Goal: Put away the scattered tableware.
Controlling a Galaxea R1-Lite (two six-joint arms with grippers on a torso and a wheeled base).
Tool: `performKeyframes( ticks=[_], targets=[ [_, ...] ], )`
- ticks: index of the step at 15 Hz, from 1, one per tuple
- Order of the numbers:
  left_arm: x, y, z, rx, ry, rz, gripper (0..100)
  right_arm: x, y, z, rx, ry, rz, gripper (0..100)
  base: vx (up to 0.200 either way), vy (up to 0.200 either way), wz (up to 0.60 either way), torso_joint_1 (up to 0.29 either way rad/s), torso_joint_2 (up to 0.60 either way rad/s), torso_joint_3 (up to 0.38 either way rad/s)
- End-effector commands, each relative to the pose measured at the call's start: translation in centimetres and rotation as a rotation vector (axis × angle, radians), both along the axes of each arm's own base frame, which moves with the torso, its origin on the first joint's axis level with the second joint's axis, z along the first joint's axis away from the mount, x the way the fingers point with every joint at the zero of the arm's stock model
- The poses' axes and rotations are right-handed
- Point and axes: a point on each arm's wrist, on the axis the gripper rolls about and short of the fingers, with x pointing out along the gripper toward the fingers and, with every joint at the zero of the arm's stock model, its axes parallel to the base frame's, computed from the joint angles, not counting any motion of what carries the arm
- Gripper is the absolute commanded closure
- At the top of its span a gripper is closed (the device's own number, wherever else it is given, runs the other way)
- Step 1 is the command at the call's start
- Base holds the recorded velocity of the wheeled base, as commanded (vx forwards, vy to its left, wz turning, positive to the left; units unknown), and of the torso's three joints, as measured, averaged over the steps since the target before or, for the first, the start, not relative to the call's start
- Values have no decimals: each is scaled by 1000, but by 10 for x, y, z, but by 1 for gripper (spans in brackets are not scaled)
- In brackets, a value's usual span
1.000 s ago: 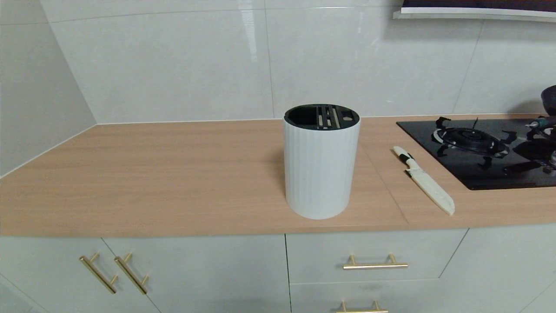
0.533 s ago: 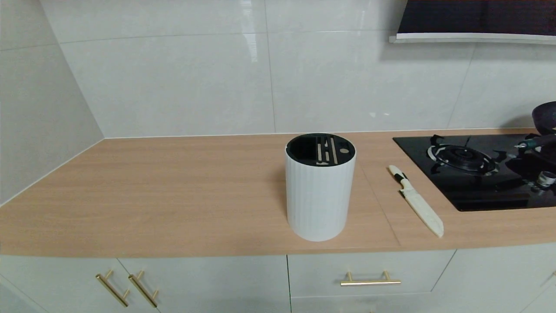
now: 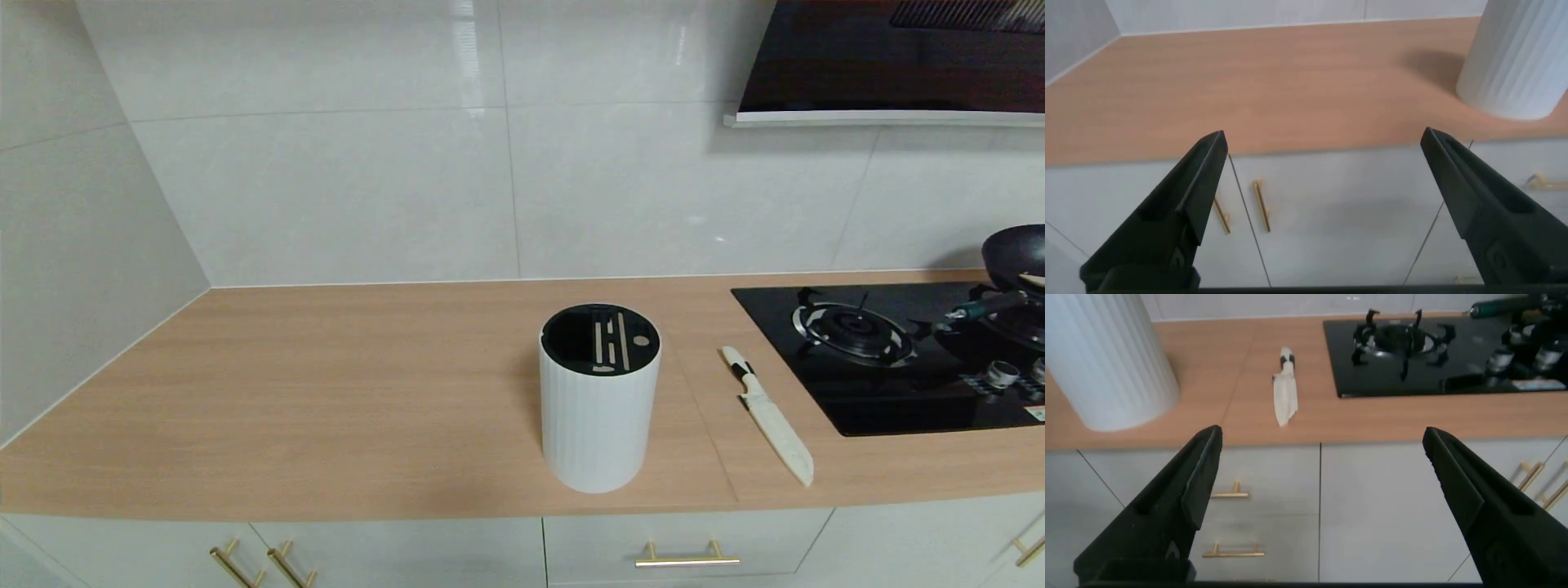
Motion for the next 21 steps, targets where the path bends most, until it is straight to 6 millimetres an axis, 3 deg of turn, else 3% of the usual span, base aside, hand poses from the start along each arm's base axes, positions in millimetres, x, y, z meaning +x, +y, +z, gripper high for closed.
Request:
performKeyframes(
  ticks=[1,9,21],
  targets=[
    [0,0,0,0,-1,0,0,0,0,0,0,1,2,0,0,0,0,237,-525,-290],
    [0,0,0,0,-1,1,0,0,0,0,0,1,-1,0,0,0,0,176,-378,-201],
    [0,0,0,0,-1,1,0,0,0,0,-5,1,-1,0,0,0,0,3,-5,-3]
  ],
)
